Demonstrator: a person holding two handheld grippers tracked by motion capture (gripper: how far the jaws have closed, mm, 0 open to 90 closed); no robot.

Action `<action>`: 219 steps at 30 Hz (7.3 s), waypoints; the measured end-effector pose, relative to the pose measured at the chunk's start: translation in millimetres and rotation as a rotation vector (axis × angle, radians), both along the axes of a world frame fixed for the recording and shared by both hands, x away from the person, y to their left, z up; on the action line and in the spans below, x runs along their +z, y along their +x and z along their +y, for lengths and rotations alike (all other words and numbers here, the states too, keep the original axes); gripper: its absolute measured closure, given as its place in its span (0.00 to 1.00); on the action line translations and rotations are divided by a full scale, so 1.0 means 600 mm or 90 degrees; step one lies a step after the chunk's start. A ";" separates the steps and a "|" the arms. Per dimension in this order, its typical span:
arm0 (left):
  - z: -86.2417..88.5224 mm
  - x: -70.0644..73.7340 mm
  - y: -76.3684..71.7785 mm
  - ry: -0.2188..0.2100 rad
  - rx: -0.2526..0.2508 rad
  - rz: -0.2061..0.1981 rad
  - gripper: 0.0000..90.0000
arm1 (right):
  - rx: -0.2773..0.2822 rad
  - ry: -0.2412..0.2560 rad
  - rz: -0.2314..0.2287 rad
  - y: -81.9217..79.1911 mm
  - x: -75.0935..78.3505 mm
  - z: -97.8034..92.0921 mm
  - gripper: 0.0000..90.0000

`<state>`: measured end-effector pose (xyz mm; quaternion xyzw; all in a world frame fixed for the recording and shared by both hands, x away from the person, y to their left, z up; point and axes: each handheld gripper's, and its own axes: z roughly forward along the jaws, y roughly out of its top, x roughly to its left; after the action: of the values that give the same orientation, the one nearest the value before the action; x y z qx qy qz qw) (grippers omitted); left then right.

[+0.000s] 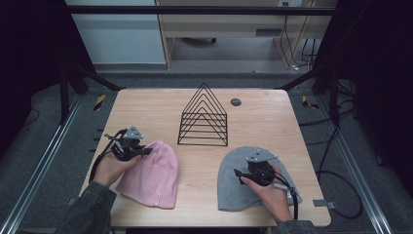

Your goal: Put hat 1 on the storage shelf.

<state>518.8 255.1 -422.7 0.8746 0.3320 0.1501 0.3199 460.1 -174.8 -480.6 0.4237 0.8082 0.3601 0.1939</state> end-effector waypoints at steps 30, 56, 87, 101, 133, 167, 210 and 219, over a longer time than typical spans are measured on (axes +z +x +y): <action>-0.062 0.134 -0.042 0.017 -0.087 -0.059 0.94 | 0.098 0.041 -0.041 -0.009 0.070 0.078 0.48; -0.112 0.242 -0.050 0.004 -0.107 -0.118 0.94 | 0.214 0.120 -0.019 0.025 0.105 0.230 0.72; -0.112 0.278 -0.019 -0.102 -0.081 -0.130 0.93 | 0.220 0.071 -0.067 0.052 0.247 0.131 0.93; -0.118 0.313 -0.007 -0.128 -0.062 -0.150 0.93 | 0.202 0.076 -0.080 0.077 0.302 0.114 0.93; -0.132 0.359 0.047 -0.161 -0.030 -0.176 0.93 | 0.168 0.103 -0.104 0.133 0.368 0.095 0.93; -0.162 0.316 0.226 -0.213 0.010 -0.171 0.92 | 0.076 0.130 -0.120 0.283 0.344 0.078 0.93; -0.194 0.224 0.153 -0.181 -0.045 -0.191 0.91 | 0.105 0.063 -0.096 0.211 0.247 0.065 0.93; -0.205 0.184 0.145 -0.160 -0.053 -0.175 0.91 | 0.092 0.058 -0.057 0.209 0.206 0.054 0.94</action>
<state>605.9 132.2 -312.6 0.8118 0.2648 0.2122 0.4752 585.2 -142.3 -356.9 0.3562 0.8099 0.4282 0.1838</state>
